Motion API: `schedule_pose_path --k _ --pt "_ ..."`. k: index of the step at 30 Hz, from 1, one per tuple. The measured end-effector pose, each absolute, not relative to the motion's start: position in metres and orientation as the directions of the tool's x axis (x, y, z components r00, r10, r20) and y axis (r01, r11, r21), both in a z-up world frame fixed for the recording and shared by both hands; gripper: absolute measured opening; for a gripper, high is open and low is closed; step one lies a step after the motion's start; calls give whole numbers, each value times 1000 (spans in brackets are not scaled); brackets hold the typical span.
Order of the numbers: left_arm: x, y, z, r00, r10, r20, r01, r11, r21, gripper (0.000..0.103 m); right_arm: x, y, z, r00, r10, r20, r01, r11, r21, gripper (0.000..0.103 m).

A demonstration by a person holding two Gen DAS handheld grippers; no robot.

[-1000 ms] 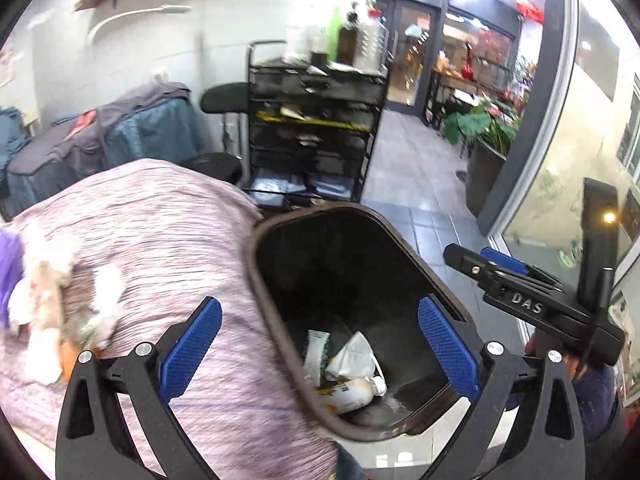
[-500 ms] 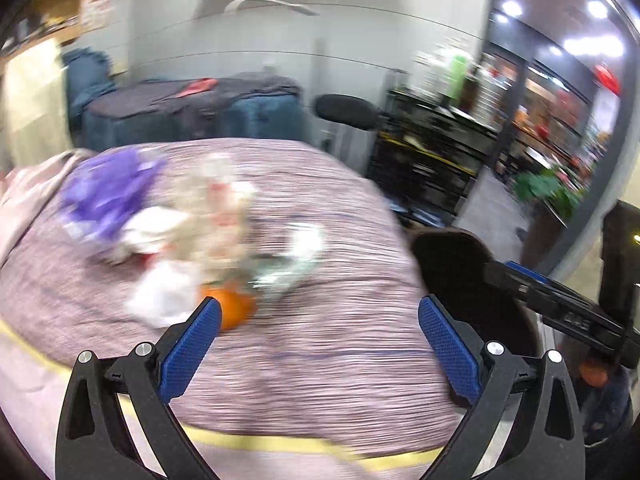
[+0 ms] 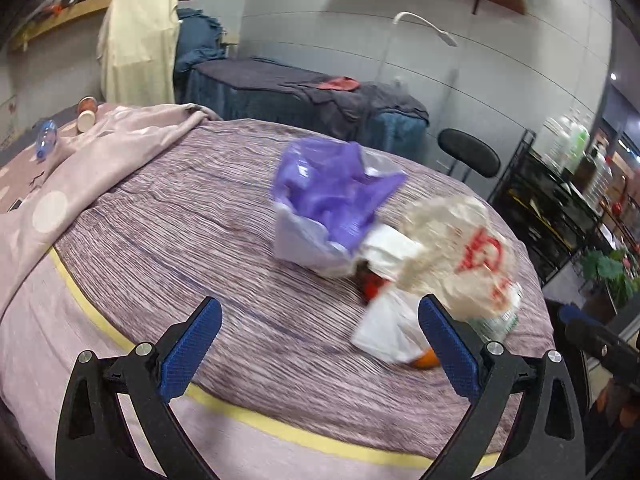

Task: Collect trash
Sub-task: 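Grasp the purple plastic bag with the left tool while the right tool grasps the white printed bag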

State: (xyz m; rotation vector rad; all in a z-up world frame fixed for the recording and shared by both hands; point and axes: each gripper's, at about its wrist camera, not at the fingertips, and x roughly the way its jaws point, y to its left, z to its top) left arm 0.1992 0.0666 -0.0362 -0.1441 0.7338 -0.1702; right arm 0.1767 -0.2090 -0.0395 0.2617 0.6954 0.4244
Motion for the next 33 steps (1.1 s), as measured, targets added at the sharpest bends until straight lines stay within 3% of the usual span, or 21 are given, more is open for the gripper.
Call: schedule_pose_path --k 9,12,14,17,19,20,22,33 --pt "257 85 -48 701 -203 -683 63 972 -225 96 235 -162 -51 639 402 -656 -252 915 316 58" --pt "274 85 -53 693 -212 -689 52 968 -246 94 248 -161 -63 626 376 -683 -215 925 312 44" --pt "282 84 -55 690 -218 -690 50 966 -255 85 254 -161 -68 616 374 -693 -215 927 308 24" --pt "292 83 -59 678 -226 -699 40 961 -272 57 256 -162 -69 621 386 -682 -218 921 323 17" --pt "294 84 -62 671 -252 -697 40 951 -305 27 253 -164 -65 637 396 -661 -229 917 328 15" --pt "293 85 -62 670 -263 -694 39 946 -321 20 251 -165 -62 648 393 -652 -230 917 325 15" --pt "287 89 -61 679 -270 -683 28 939 -343 14 247 -167 -56 671 386 -633 -229 920 318 14" --pt "217 102 -20 769 -268 -580 45 928 -369 12 195 -202 -15 781 370 -503 -225 918 326 14"
